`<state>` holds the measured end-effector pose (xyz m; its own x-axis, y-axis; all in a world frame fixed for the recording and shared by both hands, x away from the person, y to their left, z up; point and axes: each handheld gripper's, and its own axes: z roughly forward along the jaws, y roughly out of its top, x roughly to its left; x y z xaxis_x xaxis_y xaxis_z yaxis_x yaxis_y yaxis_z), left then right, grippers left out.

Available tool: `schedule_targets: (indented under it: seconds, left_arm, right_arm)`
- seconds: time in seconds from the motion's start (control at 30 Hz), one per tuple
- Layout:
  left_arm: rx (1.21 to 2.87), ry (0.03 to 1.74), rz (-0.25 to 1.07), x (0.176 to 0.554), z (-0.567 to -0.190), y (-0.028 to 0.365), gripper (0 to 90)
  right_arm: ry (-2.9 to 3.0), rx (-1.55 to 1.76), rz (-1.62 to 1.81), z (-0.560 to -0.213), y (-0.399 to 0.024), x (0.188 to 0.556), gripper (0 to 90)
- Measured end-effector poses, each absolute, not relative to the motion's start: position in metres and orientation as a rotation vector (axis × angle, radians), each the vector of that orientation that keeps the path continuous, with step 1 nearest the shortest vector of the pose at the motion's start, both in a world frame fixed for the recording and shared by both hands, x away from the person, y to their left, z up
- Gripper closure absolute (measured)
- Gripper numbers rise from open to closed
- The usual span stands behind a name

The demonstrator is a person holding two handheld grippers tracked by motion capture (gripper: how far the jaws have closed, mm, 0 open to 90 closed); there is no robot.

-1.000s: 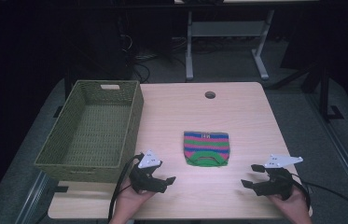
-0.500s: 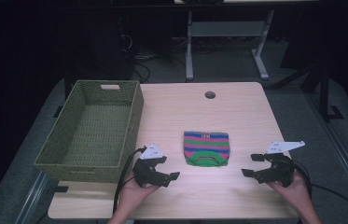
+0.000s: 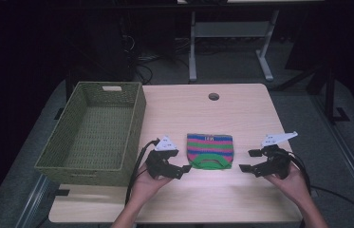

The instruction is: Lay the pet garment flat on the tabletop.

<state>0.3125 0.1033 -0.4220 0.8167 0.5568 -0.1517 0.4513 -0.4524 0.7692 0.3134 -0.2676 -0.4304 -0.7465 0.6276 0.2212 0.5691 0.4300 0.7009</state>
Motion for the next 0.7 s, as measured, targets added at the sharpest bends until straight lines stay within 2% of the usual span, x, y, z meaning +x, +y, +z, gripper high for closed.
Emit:
schedule_targets:
  seconds: [0.1, 0.37, 0.67, 0.7]
  left_arm:
    - [2.109, 0.743, 0.118, 0.32, -0.418, 0.099, 21.6]
    - [2.13, 0.74, 0.165, 0.334, -0.415, 0.09, 19.0]
    - [2.158, 0.737, 0.135, 0.349, -0.419, 0.077, 20.0]
    - [2.157, 0.724, 0.147, 0.351, -0.42, 0.075, 22.5]
  right_arm:
    - [2.587, 1.089, 1.253, -0.427, -0.265, 0.317, 20.5]
    - [2.596, 1.091, 1.258, -0.419, -0.257, 0.33, 21.0]
    - [2.614, 1.082, 1.244, -0.418, -0.242, 0.345, 21.7]
    - [2.611, 1.076, 1.239, -0.418, -0.238, 0.347, 21.8]
